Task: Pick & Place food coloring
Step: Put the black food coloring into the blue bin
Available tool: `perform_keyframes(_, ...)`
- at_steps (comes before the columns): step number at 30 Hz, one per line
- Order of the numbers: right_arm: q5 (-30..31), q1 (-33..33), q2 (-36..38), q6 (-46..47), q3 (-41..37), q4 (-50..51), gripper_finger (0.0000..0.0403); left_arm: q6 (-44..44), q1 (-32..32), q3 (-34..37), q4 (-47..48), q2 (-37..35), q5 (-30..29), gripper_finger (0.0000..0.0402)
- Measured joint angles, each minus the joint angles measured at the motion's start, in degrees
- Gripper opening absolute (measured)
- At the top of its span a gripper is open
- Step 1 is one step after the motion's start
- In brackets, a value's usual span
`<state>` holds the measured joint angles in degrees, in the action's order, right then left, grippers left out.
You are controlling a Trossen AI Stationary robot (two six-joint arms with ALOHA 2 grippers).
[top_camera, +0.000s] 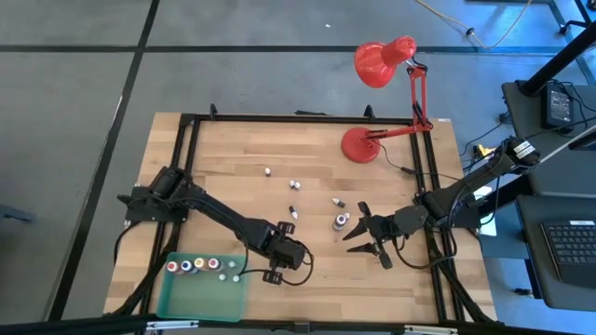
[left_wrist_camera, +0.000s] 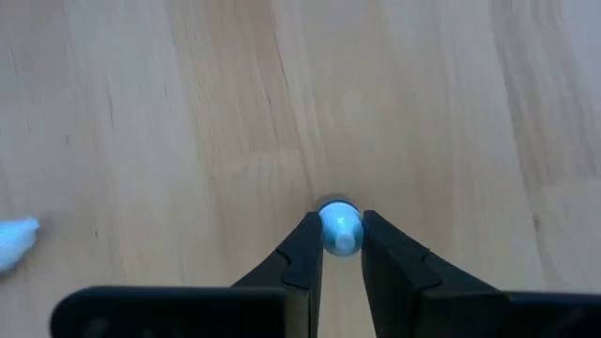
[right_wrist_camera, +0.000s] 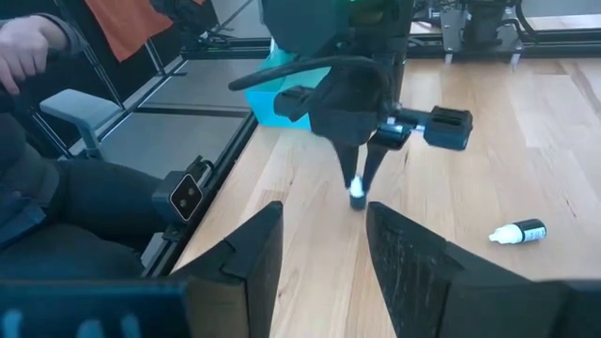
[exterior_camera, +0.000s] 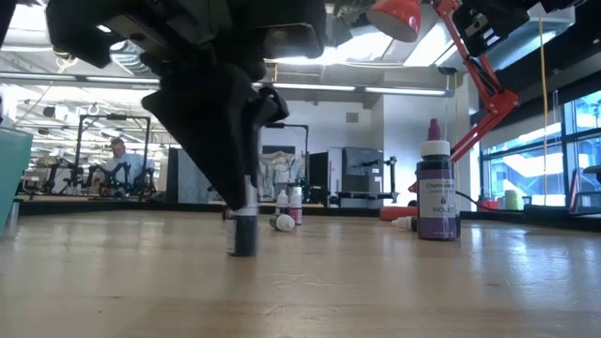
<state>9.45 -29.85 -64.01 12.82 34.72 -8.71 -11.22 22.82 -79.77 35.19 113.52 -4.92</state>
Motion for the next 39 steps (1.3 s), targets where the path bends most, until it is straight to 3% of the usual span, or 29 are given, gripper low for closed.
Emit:
perform_keyframes(7,0.0,0.0,0.0,0.0,0.0,0.4,0.0157,-2.0,0.8,0.0,5.4,-4.6,3.3,0.0057)
perform_keyframes(14,0.0,0.0,0.0,-0.2,0.0,0.7,0.0157,-13.4,4.1,0.0,13.7,-12.7,3.9,0.0056)
perform_keyframes(21,0.0,0.0,0.0,-0.3,0.0,1.0,0.0157,-33.6,12.0,0.0,20.4,-18.1,0.0,0.0056)
perform_keyframes(29,0.0,0.0,0.0,-1.3,0.0,0.9,0.0157,-61.4,24.6,0.0,26.7,-16.6,-2.1,0.0056)
perform_keyframes(34,0.0,0.0,0.0,-1.3,0.0,0.9,0.0157,-74.6,32.2,0.0,26.3,-15.7,-6.5,0.0056)
perform_keyframes(39,0.0,0.0,0.0,-1.1,0.0,0.7,0.0157,-85.4,38.4,0.0,26.3,-14.8,-7.0,0.0056)
